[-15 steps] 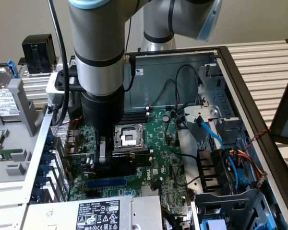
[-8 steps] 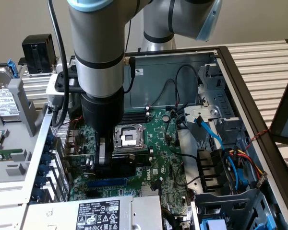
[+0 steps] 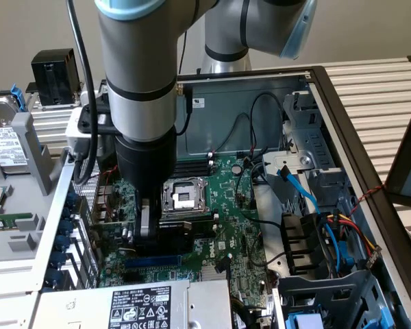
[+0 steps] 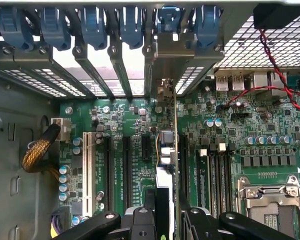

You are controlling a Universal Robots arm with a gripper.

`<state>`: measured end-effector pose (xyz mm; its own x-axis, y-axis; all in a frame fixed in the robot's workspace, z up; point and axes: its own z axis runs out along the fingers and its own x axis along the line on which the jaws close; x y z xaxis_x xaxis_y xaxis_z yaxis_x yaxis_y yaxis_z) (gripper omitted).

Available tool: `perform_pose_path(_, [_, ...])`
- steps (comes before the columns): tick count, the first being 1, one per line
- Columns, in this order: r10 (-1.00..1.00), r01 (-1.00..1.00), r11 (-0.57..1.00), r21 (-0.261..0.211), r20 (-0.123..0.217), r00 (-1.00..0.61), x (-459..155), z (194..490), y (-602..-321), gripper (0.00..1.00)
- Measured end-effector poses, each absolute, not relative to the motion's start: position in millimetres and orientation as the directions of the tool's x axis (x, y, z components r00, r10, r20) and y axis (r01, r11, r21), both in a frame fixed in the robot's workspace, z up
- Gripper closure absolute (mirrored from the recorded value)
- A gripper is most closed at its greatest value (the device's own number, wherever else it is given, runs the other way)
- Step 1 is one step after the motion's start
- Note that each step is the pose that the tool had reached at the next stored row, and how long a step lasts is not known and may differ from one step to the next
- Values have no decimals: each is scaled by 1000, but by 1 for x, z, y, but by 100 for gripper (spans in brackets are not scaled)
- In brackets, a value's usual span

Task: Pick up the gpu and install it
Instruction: 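Insert the gpu into the slot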

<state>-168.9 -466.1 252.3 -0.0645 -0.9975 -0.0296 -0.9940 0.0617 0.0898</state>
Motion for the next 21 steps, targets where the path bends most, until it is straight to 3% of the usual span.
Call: perform_pose_path(21, [-997, -994, 62, 93, -30, -65, -171, 249, -466, 73])
